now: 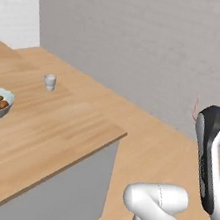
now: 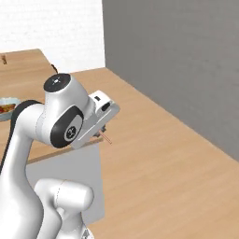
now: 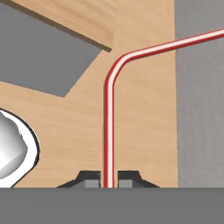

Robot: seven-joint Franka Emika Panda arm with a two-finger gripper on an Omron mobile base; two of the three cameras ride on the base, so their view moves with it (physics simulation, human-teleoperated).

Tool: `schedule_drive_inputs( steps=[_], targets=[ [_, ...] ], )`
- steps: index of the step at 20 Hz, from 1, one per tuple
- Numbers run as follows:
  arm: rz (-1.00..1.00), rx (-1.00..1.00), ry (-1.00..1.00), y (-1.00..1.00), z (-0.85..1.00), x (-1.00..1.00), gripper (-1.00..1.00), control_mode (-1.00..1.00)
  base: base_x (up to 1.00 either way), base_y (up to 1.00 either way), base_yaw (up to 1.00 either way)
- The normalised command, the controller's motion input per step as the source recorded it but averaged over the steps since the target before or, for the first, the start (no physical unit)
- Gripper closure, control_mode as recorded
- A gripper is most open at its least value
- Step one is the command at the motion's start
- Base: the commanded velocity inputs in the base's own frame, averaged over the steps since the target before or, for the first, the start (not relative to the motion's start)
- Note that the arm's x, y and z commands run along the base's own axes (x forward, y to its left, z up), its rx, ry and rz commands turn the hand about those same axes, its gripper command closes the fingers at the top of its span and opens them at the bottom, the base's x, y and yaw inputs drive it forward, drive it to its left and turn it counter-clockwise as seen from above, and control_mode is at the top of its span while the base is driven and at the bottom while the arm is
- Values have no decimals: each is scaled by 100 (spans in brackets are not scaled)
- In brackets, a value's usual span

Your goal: Take a straw from the drawer in front and place it inside the glass cup on the dining counter.

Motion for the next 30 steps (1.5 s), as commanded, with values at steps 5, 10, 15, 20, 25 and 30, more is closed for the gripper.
schedule_drive_inputs(
  steps=[5, 10, 15, 20, 25, 30],
  targets=[
    [0, 0, 0, 0, 0, 0, 100, 100, 76, -76, 37],
    [0, 0, 0, 0, 0, 0, 100, 100, 72, -74, 39],
    [0, 0, 0, 0, 0, 0, 100, 100, 70, -68, 43],
    [0, 0, 0, 0, 0, 0, 100, 100, 70, -60, 47],
    [0, 0, 0, 0, 0, 0, 100, 100, 71, -59, 49],
    [0, 0, 0, 0, 0, 0, 100, 100, 70, -61, 48]
  ],
)
